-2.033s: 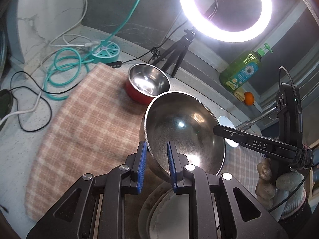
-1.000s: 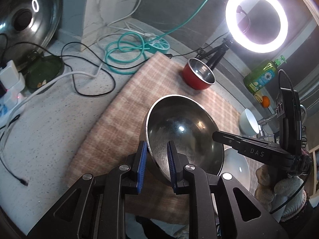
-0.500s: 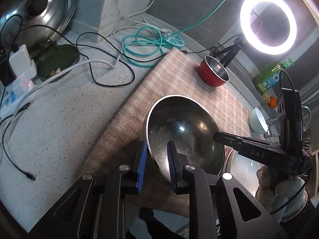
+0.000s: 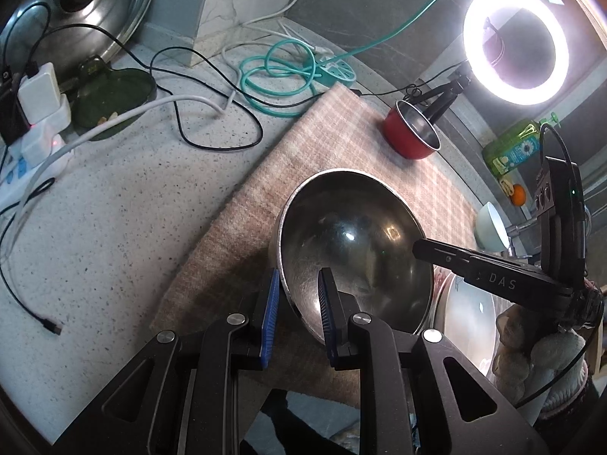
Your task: Organize plates and bowls
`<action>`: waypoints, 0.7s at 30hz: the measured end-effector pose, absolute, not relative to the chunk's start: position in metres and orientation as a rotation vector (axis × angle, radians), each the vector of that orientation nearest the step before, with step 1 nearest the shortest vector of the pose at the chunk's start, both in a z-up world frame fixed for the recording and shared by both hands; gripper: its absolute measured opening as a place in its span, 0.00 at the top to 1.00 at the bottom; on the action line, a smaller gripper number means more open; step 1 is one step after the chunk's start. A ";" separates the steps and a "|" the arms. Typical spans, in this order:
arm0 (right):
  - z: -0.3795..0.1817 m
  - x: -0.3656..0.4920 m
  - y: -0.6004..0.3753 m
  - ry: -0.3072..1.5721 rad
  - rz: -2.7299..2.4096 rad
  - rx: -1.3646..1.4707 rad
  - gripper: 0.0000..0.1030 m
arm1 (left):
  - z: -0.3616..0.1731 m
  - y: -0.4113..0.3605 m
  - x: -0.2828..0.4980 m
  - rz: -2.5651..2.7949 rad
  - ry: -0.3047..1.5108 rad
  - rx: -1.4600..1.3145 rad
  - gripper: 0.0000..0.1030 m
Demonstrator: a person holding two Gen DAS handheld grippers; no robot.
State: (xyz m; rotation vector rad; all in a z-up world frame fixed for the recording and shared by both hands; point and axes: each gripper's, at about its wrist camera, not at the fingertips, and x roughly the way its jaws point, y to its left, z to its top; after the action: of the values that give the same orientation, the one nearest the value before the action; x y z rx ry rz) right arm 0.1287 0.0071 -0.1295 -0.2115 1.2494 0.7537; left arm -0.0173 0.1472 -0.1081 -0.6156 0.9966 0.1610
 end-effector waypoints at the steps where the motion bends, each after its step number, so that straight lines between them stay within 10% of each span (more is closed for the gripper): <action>1: -0.129 0.129 0.007 1.249 0.754 -0.211 0.94 | -0.108 0.147 -0.018 0.160 0.996 -0.617 0.82; 21: -0.134 0.127 0.008 1.284 0.766 -0.207 0.91 | -0.113 0.149 -0.018 0.140 1.015 -0.617 0.82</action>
State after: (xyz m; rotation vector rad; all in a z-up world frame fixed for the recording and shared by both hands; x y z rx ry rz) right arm 0.1274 0.0078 -0.1337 -0.2066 1.2843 0.7663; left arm -0.0179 0.1494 -0.1125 -0.6170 1.0149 0.1395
